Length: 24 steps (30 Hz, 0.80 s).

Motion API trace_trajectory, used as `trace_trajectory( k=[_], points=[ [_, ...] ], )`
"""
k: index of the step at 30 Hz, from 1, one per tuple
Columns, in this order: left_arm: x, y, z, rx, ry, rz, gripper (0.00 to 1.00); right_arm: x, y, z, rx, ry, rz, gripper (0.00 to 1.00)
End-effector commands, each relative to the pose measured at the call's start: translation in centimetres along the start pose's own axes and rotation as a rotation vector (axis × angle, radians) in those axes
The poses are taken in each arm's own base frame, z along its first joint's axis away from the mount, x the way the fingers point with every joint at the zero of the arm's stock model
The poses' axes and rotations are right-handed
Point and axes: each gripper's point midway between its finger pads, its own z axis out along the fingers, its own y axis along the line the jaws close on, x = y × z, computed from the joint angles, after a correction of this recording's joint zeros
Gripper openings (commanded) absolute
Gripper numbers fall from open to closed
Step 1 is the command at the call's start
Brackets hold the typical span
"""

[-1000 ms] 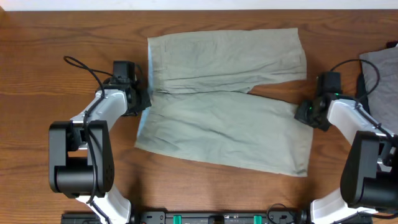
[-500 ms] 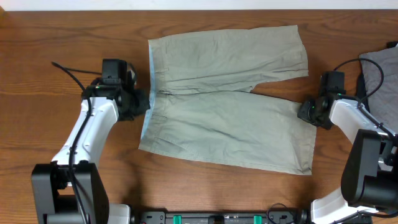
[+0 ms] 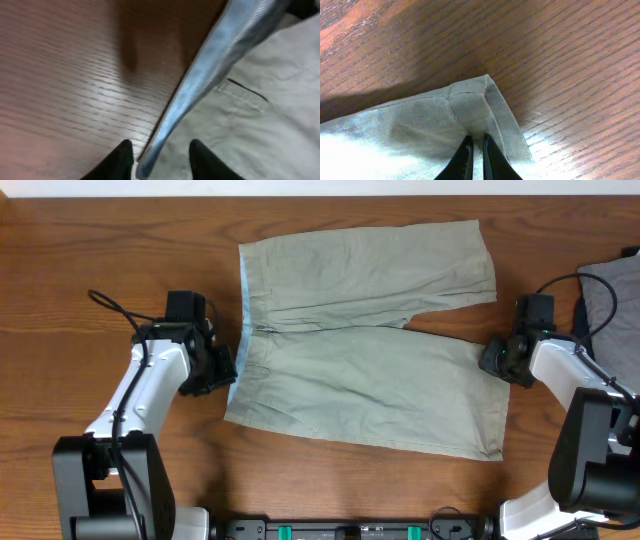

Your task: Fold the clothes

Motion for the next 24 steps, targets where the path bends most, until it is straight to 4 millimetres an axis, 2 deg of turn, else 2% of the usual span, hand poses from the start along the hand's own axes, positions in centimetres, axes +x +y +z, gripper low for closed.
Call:
trace_trajectory(
  k=[1,7,16,24],
  points=[
    [1.0,1.2,1.1,-0.054,0.039,-0.004,0.43,4.2,-3.1,3.1,0.121,0.136,-0.01,0.09],
    [3.4,0.1,2.0,0.036,0.132,0.013,0.43,4.2,-3.1,3.1,0.12,0.136,-0.01,0.11],
    [5.6,-0.6,1.7,0.089,0.224,0.04,0.43,4.3,-2.8,3.1,0.1,0.143,-0.008,0.11],
    [5.7,-0.5,1.7,0.089,0.228,0.044,0.43,4.3,-2.8,3.1,0.1,0.142,-0.008,0.12]
  ],
)
